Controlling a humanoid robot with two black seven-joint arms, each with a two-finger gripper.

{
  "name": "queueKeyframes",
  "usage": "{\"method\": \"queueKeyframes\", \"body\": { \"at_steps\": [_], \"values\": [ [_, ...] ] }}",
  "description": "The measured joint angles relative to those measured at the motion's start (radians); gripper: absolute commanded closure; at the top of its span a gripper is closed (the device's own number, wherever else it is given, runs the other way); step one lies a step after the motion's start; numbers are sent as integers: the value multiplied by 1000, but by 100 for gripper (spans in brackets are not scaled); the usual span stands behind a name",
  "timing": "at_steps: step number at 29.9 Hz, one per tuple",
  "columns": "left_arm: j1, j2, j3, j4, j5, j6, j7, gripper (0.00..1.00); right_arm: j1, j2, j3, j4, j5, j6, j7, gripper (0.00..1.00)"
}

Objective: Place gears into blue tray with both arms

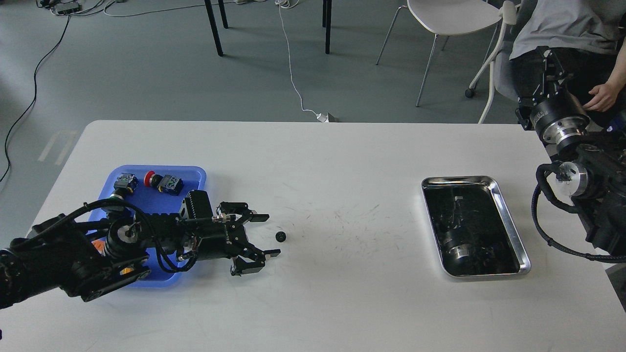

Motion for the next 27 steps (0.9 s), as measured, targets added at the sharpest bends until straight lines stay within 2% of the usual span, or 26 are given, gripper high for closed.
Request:
{"method": "queueKeyframes", "body": {
  "at_steps": [6,14,27],
  "values": [
    [-4,-2,0,8,0,11,0,33,-2,1,-3,0,0,0,0,6],
    [6,-1,0,9,0,26,0,34,-7,12,-4,-1,-2,0,0,6],
    [6,-31,7,19,0,35,0,41,-16,12,-6,-1,-3,-2,0,6]
  ]
}}
